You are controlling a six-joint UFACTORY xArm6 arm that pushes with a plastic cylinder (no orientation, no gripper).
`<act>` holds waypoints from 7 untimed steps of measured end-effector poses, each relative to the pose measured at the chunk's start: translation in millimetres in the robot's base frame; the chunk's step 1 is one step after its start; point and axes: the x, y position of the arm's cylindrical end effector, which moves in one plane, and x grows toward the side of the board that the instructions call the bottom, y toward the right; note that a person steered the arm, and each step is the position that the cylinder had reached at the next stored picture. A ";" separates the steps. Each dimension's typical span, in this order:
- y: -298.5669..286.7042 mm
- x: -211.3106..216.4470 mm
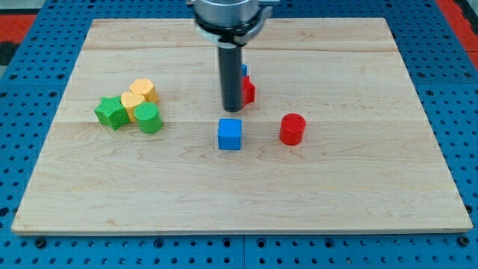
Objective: Move the red star towards top center
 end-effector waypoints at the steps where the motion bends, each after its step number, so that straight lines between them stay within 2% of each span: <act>1: 37.4 -12.9; 3: 77.8 -44.3; 4: 99.7 -20.9; 5: 78.9 16.8; 6: 30.3 16.4; 7: 21.1 -15.2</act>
